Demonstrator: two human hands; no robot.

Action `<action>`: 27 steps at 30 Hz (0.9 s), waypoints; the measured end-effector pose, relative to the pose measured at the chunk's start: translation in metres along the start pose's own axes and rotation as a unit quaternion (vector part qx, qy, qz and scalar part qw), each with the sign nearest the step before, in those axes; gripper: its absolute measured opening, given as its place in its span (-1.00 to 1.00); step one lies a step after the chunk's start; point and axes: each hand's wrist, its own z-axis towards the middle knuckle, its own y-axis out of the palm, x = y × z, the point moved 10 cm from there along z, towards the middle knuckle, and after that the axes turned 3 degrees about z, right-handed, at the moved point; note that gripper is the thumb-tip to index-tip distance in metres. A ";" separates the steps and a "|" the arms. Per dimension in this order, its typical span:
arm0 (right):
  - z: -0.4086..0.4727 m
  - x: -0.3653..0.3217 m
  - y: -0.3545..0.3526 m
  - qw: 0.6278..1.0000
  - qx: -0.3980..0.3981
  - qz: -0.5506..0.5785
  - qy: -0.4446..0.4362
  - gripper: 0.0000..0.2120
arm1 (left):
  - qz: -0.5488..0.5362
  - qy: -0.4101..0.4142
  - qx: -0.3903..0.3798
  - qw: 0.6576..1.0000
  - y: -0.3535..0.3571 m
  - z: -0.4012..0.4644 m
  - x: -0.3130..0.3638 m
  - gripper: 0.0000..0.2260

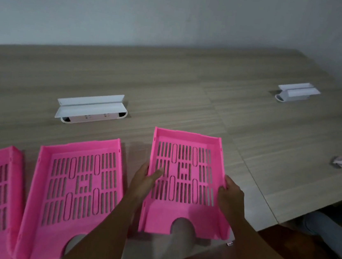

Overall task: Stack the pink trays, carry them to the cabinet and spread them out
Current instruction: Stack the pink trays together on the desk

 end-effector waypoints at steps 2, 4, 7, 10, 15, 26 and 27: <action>0.002 -0.017 0.001 1.000 0.007 -0.004 -0.020 -0.69 | -0.021 0.017 0.015 1.000 -0.009 0.000 0.014 -0.63; 0.001 -0.035 0.000 0.998 0.037 0.005 -0.042 -0.56 | -0.030 0.031 0.023 0.999 -0.023 -0.002 0.028 -0.63; -0.001 -0.057 0.013 0.997 0.054 0.015 -0.059 -0.64 | -0.035 0.040 0.033 0.998 -0.053 -0.007 0.040 -0.62; -0.008 -0.087 0.039 0.995 0.053 0.048 -0.074 -0.74 | -0.039 0.048 0.056 0.997 -0.097 -0.017 0.041 -0.67; -0.042 -0.147 0.106 0.989 0.002 0.096 -0.109 -0.75 | -0.028 0.058 0.133 0.989 -0.191 -0.050 0.018 -0.80; -0.124 -0.180 0.226 0.984 -0.116 0.101 -0.089 -0.73 | -0.020 0.025 0.220 0.975 -0.308 -0.119 -0.041 -0.66; -0.127 -0.179 0.229 0.984 -0.121 0.100 -0.084 -0.73 | -0.020 0.020 0.221 0.975 -0.311 -0.121 -0.046 -0.66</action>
